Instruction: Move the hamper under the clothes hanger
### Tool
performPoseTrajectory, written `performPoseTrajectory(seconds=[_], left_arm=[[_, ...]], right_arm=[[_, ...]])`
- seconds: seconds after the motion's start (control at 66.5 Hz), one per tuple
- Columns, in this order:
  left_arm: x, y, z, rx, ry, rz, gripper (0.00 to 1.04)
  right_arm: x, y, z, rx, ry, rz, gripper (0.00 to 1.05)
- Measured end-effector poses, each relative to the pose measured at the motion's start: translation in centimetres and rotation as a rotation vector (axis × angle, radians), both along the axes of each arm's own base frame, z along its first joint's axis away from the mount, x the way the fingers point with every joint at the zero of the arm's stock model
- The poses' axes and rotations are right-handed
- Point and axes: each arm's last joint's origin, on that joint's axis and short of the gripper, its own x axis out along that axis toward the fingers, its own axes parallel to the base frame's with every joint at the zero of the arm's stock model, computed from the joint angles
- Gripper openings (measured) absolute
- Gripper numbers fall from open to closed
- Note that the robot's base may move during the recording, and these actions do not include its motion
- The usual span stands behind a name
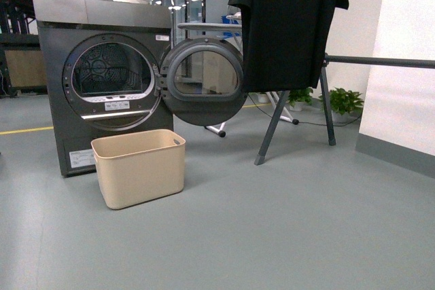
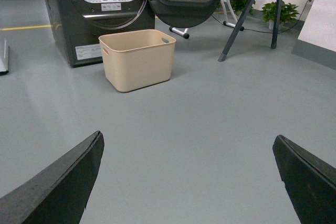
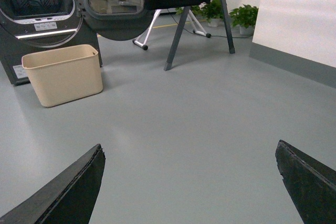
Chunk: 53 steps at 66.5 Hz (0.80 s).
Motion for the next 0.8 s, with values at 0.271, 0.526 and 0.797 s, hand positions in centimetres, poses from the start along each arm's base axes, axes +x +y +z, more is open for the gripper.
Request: performPoseTrajectory(seconds=[0.271, 0.526, 0.797], left_arm=[[0.0, 0.0, 0.0, 0.0, 0.0, 0.0, 0.98], [-0.01, 0.0, 0.01, 0.0, -0.001, 0.0, 0.98], [0.0, 0.0, 0.0, 0.0, 0.0, 0.0, 0.98]], right_arm=[[0.0, 0.0, 0.0, 0.0, 0.0, 0.0, 0.97], [0.0, 0.0, 0.0, 0.0, 0.0, 0.0, 0.97], [0.0, 0.0, 0.0, 0.0, 0.0, 0.0, 0.97]])
